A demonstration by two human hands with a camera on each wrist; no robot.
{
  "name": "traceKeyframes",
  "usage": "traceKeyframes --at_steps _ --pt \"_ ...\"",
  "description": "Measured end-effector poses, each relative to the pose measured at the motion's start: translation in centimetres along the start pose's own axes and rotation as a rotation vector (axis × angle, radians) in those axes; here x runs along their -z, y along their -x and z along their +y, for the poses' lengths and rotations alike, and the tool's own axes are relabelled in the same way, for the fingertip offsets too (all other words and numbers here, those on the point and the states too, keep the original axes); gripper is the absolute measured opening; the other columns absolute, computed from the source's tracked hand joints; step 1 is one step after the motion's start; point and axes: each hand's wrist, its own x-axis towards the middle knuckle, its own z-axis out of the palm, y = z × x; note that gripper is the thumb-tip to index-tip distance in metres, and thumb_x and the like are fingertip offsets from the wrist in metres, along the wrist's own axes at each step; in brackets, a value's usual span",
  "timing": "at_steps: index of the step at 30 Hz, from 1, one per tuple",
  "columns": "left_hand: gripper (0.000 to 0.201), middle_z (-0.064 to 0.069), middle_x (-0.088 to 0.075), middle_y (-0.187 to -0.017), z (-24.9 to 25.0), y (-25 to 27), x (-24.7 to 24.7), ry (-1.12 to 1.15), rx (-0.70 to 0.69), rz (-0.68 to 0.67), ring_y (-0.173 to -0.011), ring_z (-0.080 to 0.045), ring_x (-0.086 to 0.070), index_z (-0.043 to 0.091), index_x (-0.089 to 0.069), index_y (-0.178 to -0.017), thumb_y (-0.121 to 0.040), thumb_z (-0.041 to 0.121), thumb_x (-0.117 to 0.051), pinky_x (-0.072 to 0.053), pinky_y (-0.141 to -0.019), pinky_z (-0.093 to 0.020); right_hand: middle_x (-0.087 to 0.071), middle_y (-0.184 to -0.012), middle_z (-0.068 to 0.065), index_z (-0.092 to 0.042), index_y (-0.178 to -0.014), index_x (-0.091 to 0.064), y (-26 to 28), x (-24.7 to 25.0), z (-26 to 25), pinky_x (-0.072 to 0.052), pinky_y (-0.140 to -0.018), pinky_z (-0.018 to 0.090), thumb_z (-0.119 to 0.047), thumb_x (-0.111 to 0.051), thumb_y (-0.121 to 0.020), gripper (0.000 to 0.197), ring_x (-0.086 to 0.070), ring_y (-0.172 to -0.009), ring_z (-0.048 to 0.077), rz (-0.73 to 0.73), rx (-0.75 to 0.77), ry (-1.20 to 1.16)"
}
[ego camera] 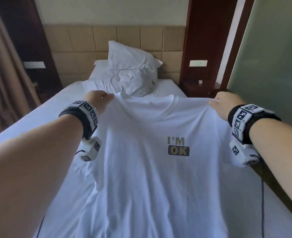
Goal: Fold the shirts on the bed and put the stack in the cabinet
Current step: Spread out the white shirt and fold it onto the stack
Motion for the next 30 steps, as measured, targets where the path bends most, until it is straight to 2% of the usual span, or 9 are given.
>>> traceKeyframes --at_steps 4,9,11,16,20,23,26,28,30 --pt "0.029 -0.011 -0.064 -0.088 -3.3 -5.3 -7.4 -0.075 0.046 -0.066 -0.082 -0.028 -0.058 0.015 -0.069 -0.093 -0.101 0.041 -0.058 -0.04 -0.073 -0.032 -0.054 -0.087 0.014 -0.012 -0.08 -0.047 -5.0 -7.8 1.3 -0.04 -0.07 0.036 -0.037 -0.047 -0.101 0.033 -0.05 -0.079 0.035 -0.08 -0.066 0.03" --pt "0.043 -0.006 -0.061 -0.091 -8.2 -11.2 -16.4 -0.163 0.116 -0.155 -0.085 -0.022 -0.054 0.008 -0.072 -0.111 -0.101 0.046 -0.055 -0.043 -0.081 -0.033 -0.053 -0.092 0.016 -0.008 -0.09 -0.048 -10.6 -17.4 2.4 -0.042 -0.071 0.038 -0.04 -0.045 -0.104 0.035 -0.052 -0.081 0.034 -0.19 -0.097 0.07" --pt "0.042 -0.005 -0.061 -0.09 -10.3 -13.0 -19.5 -0.203 0.155 -0.208 -0.085 -0.023 -0.054 0.009 -0.072 -0.111 -0.101 0.046 -0.055 -0.043 -0.08 -0.033 -0.054 -0.092 0.016 -0.007 -0.089 -0.048 -12.4 -20.8 2.7 -0.043 -0.07 0.037 -0.039 -0.045 -0.105 0.036 -0.053 -0.078 0.033 -0.235 -0.105 0.073" --pt "0.034 -0.007 -0.057 -0.081 -13.2 -16.5 -24.9 -0.249 0.223 -0.279 -0.078 -0.027 -0.054 0.011 -0.065 -0.092 -0.102 0.042 -0.056 -0.039 -0.073 -0.033 -0.051 -0.079 0.01 -0.01 -0.08 -0.045 -15.7 -27.3 2.6 -0.036 -0.056 0.031 -0.035 -0.049 -0.103 0.035 -0.048 -0.064 0.027 -0.287 -0.111 0.103" --pt "0.035 -0.005 -0.064 -0.099 -15.7 -16.8 -28.8 -0.384 0.273 -0.422 -0.087 -0.026 -0.055 0.016 -0.065 -0.095 -0.104 0.045 -0.049 -0.039 -0.077 -0.031 -0.059 -0.092 0.015 -0.008 -0.088 -0.05 -15.8 -31.7 2.1 -0.041 -0.069 0.033 -0.032 -0.051 -0.103 0.028 -0.05 -0.076 0.03 -0.455 -0.081 0.134" --pt "0.028 -0.005 -0.068 -0.098 -16.6 -16.2 -29.8 -0.356 0.336 -0.422 -0.089 -0.03 -0.063 0.018 -0.07 -0.094 -0.098 0.044 -0.058 -0.051 -0.082 -0.035 -0.056 -0.085 0.012 -0.012 -0.091 -0.054 -14.9 -32.9 2.9 -0.046 -0.072 0.036 -0.043 -0.054 -0.1 0.032 -0.053 -0.077 0.03 -0.513 -0.1 0.069" --pt "0.03 -0.011 -0.068 -0.11 -14.7 -15.9 -28.9 -0.418 0.319 -0.345 -0.101 -0.036 -0.063 0.021 -0.068 -0.108 -0.092 0.046 -0.062 -0.054 -0.093 -0.047 -0.059 -0.082 0.012 -0.01 -0.088 -0.06 -14.9 -30.3 4.9 -0.047 -0.072 0.037 -0.043 -0.048 -0.101 0.037 -0.06 -0.081 0.035 -0.468 -0.162 -0.043" --pt "0.027 -0.009 -0.066 -0.119 -11.7 -15.0 -28.5 -0.367 0.218 -0.251 -0.109 -0.035 -0.061 0.027 -0.068 -0.114 -0.09 0.038 -0.062 -0.053 -0.094 -0.046 -0.068 -0.106 0.014 -0.007 -0.109 -0.066 -14.7 -28.0 7.0 -0.049 -0.089 0.04 -0.035 -0.047 -0.102 0.034 -0.063 -0.103 0.037 -0.487 -0.212 -0.139" --pt "0.024 -0.005 -0.07 -0.116 -7.8 -13.1 -29.0 -0.237 0.097 -0.269 -0.101 -0.029 -0.065 0.024 -0.072 -0.112 -0.091 0.026 -0.061 -0.055 -0.085 -0.039 -0.061 -0.135 0.016 -0.006 -0.133 -0.061 -13.1 -26.3 8.8 -0.041 -0.104 0.038 -0.026 -0.051 -0.103 0.038 -0.054 -0.127 0.034 -0.597 -0.213 -0.121"
